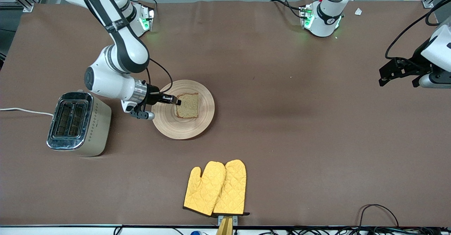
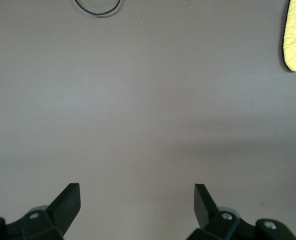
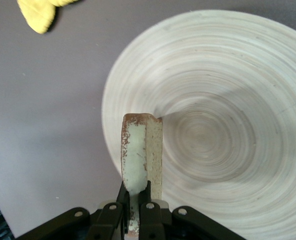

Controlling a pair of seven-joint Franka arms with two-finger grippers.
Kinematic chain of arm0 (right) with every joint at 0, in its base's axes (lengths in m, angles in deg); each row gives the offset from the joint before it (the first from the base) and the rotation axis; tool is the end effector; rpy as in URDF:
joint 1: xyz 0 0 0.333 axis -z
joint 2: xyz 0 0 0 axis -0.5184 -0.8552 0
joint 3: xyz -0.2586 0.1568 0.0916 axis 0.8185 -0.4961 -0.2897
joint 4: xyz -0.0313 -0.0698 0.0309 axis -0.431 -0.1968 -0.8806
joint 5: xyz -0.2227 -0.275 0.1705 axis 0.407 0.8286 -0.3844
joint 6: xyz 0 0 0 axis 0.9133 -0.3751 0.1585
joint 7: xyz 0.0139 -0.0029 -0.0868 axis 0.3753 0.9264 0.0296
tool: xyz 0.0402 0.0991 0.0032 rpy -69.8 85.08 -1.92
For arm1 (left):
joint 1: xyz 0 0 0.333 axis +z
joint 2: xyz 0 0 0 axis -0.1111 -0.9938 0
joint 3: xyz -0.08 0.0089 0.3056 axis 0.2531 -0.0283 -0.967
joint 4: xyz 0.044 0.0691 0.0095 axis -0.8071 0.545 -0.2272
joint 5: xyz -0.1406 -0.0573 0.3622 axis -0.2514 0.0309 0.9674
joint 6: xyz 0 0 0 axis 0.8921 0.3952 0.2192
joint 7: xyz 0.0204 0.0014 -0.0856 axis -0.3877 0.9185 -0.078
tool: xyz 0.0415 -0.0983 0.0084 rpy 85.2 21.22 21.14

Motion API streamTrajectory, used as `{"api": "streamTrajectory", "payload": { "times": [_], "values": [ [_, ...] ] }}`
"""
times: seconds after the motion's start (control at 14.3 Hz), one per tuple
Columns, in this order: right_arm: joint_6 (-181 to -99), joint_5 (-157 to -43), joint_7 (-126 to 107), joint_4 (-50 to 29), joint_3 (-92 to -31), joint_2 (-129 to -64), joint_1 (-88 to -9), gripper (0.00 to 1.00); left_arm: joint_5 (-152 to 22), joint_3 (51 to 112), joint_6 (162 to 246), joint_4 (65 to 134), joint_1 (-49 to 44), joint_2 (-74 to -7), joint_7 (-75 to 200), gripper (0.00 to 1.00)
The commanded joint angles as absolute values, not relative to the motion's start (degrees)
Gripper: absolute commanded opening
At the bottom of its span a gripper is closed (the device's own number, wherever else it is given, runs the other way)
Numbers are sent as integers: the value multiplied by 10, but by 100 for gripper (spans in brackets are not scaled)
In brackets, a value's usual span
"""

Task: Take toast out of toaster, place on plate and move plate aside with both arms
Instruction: 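Carry the toast over the wooden plate and lower it onto it, then open the right gripper and withdraw while the left gripper reaches the plate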

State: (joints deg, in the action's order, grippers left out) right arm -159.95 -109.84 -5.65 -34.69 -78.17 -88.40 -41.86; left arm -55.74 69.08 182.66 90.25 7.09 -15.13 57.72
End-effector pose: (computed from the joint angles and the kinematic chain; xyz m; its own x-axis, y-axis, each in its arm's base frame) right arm 0.5232 0.2189 0.2809 0.9650 -0.1551 -0.2113 -0.2467 -0.8102 -0.5318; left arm 0.5639 -0.0506 0.6263 0.9946 -0.0622 0.0829 -0.0618 -0.9981 -0.0072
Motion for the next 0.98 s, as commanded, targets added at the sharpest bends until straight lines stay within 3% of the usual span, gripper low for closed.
{"api": "streamTrajectory", "payload": {
  "times": [0.0,0.14,0.21,0.28,0.35,0.7,0.91],
  "values": [
    [-1618,-1123,-161,-364,-778,-900,-392,0,-561,692,1817,895,73,-155,573,100],
    [-1640,-1122,-201,-364,-772,-921,-387,5,-561,692,1817,895,73,-155,573,100],
    [-1659,-1122,-213,-364,-772,-933,-387,43,-561,692,1817,898,73,-155,573,100],
    [-1667,-1122,-219,-364,-770,-945,-386,92,-561,692,1817,901,73,-155,573,100],
    [-1666,-1121,-222,-365,-763,-947,-386,100,-561,692,1817,901,73,-155,573,100],
    [-1653,-1051,-222,-401,-721,-879,-388,100,-563,693,1814,901,73,-155,572,100],
    [-1538,-905,-183,-367,-648,-836,-387,100,-629,704,1788,901,67,-190,572,100]
  ]
}}
